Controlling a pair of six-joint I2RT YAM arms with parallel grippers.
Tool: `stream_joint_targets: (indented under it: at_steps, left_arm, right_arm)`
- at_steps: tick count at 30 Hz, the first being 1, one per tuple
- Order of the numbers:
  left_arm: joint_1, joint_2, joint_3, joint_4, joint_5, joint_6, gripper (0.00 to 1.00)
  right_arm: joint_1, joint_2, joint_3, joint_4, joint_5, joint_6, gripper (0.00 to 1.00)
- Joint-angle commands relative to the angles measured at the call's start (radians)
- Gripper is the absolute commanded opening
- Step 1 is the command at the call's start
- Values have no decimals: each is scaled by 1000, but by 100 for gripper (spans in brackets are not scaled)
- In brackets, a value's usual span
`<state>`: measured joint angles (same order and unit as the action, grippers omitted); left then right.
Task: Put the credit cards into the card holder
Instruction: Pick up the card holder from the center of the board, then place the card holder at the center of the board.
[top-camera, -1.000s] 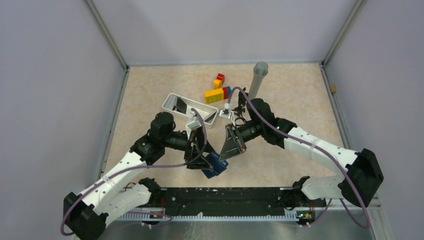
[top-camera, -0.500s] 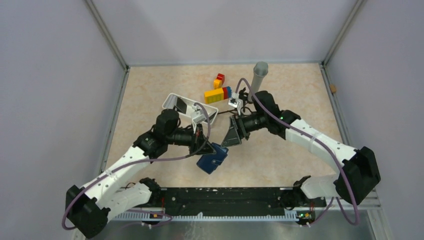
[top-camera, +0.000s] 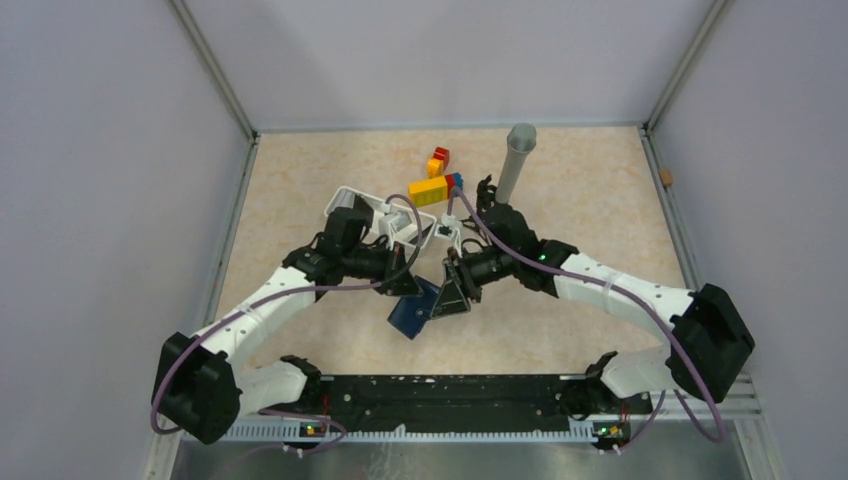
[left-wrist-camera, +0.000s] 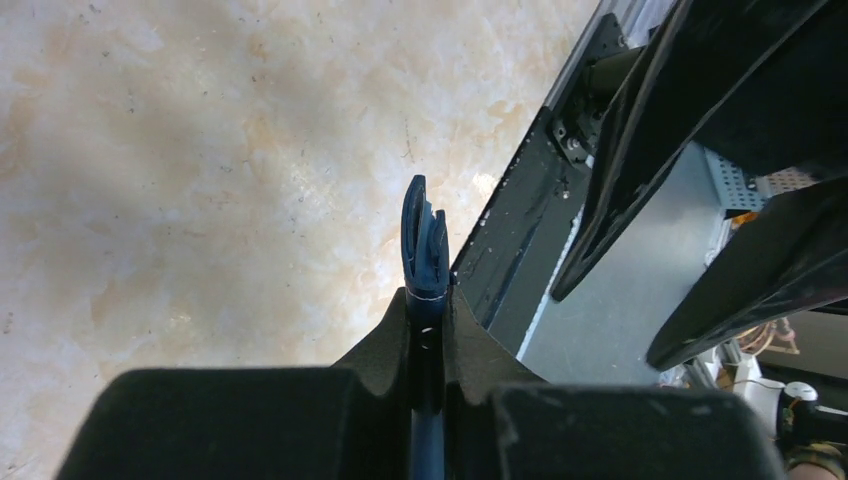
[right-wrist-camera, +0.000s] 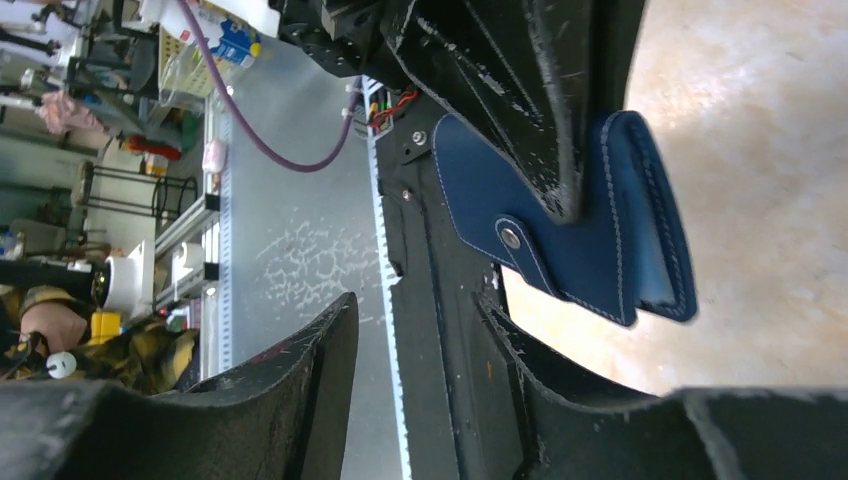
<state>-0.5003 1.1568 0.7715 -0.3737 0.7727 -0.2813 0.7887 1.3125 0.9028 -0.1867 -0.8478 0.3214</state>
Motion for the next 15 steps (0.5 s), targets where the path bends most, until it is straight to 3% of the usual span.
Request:
stream_joint_targets:
  at_steps: [1, 15]
  left_arm:
    - [30, -2, 29, 67, 133, -30, 0]
    - [31, -27, 15, 111, 311, -37, 0]
  right_arm:
    - [32, 55, -20, 150, -60, -23, 43]
    - [31, 122, 45, 55, 13, -177, 50]
